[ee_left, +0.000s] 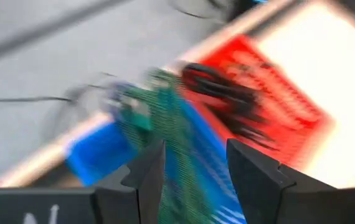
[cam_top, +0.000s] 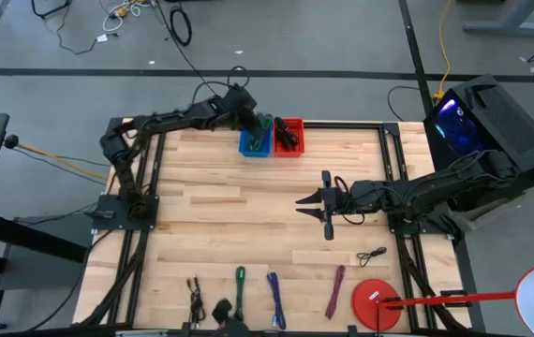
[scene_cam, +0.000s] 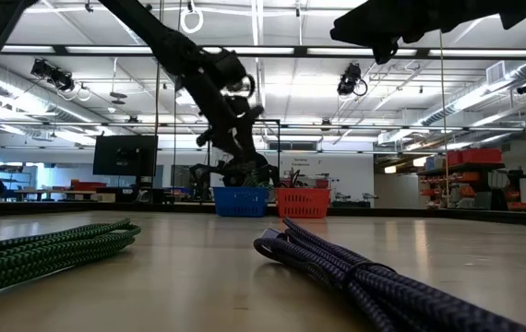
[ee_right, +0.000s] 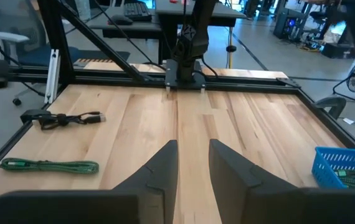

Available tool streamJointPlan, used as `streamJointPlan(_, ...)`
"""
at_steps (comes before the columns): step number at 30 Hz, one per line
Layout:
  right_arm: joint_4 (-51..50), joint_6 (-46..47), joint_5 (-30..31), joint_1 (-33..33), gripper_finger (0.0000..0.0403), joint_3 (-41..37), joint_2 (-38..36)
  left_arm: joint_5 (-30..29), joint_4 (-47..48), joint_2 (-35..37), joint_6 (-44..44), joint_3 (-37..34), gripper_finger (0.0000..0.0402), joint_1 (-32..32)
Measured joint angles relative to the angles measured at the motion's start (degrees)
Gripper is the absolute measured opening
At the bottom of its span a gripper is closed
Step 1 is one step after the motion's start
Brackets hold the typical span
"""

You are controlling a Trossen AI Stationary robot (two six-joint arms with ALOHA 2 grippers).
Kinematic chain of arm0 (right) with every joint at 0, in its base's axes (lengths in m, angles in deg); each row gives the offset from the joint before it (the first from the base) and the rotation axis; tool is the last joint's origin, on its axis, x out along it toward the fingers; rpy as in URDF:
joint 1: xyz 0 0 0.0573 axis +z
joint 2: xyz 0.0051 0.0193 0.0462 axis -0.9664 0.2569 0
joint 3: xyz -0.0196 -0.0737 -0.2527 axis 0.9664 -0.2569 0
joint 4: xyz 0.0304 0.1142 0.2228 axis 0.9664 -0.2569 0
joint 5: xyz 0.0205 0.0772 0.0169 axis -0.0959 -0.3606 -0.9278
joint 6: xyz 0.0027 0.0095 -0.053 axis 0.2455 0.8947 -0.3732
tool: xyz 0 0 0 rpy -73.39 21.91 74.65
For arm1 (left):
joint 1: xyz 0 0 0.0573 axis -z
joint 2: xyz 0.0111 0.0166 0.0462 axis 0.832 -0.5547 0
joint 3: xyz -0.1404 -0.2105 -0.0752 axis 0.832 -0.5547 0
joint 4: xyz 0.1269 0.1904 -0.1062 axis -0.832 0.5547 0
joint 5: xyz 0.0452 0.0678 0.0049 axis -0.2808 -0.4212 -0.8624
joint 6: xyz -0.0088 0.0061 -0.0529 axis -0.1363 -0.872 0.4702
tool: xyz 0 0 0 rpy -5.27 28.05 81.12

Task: Pick & Place USB Port
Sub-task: Put the black charger cable into the red bin

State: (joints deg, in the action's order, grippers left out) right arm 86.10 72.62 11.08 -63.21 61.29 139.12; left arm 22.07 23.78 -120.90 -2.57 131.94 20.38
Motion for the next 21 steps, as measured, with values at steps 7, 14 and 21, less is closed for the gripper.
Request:
streamJointPlan(7, -0.27, 0.04, 0.0, -0.09, 0.0091, 0.0, 0.0, 14.6, 25.51, 10.96, -7.39, 0.09, 0.017, 4.35)
streamJointPlan(14, -0.32, 0.13, 0.47, -0.07, 0.0091, 0.02, 0.0, 9.29, 49.41, 17.48, -2.1, 0.09, 0.0166, 19.4)
streamJointPlan(21, -0.58, 0.13, 1.4, -0.07, 0.0091, 0.04, 0.0, -5.06, 53.02, 19.48, 17.66, 0.04, 0.0165, 42.26)
